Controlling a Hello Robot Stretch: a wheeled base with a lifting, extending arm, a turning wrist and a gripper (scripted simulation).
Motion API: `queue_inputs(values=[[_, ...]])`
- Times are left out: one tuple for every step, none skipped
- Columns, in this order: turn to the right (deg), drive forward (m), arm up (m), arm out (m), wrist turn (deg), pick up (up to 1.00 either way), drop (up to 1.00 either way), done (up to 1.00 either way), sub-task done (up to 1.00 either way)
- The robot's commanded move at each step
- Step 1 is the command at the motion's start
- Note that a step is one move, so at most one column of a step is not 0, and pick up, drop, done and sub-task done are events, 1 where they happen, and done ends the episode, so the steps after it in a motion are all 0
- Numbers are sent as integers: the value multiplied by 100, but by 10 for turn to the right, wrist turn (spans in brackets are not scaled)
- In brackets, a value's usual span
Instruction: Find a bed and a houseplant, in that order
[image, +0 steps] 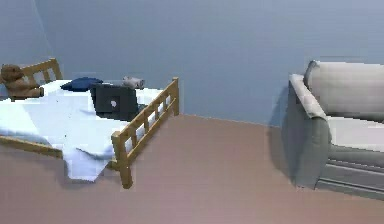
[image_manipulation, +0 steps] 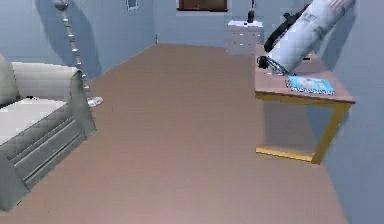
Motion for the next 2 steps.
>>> queue_inputs(values=[[0, 60, 0, 0, 0, 0, 0, 0, 0], [-390, 0, 0, 0, 0, 0, 0, 0, 0]])
